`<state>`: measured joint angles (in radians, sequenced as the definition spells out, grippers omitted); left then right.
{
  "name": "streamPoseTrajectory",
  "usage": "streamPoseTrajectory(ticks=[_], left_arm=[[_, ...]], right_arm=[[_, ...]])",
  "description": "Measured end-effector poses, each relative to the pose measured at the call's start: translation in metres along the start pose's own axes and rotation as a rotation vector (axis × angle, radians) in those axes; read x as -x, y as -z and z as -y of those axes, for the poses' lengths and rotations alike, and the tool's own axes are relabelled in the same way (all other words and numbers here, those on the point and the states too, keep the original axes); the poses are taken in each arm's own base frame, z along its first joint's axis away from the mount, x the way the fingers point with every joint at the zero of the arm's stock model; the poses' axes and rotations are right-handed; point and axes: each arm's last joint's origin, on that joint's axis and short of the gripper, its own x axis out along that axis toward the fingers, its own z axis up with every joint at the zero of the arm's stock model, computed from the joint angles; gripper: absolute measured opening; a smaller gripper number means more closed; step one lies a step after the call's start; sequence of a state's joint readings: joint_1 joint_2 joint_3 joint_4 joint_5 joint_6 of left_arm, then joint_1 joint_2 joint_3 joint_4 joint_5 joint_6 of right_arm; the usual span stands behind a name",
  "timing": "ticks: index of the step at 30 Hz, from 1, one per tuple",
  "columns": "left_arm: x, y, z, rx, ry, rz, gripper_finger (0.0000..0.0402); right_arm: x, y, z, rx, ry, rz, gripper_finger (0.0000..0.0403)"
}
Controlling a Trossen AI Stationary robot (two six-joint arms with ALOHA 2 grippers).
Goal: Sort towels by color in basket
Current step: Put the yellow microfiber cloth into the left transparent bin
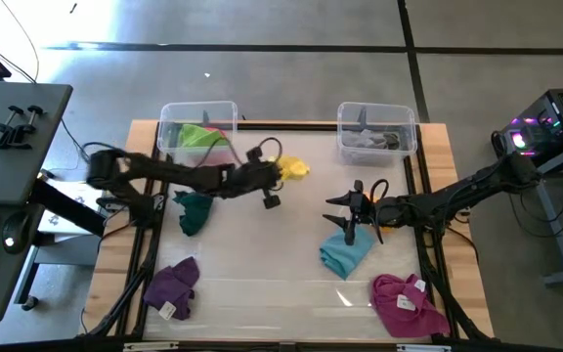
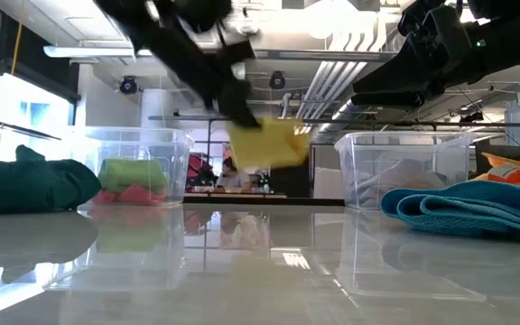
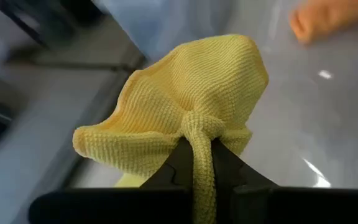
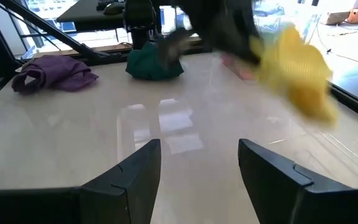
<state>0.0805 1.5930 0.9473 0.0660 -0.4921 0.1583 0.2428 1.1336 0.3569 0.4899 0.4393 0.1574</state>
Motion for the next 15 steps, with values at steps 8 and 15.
streamPoseTrajectory(ticks=[8,15], left_arm=[[0.078,-0.019,-0.036,-0.107,-0.328,-0.013,0.0006],[0.109,0.003,-0.085,-0.023,-0.466,-0.155,0.001]], right_arm=[[0.0,0.0,0.0,0.0,0.004,0.001,0.0209],[0.0,0.0,0.0,0.0,0.005,0.001,0.0209]])
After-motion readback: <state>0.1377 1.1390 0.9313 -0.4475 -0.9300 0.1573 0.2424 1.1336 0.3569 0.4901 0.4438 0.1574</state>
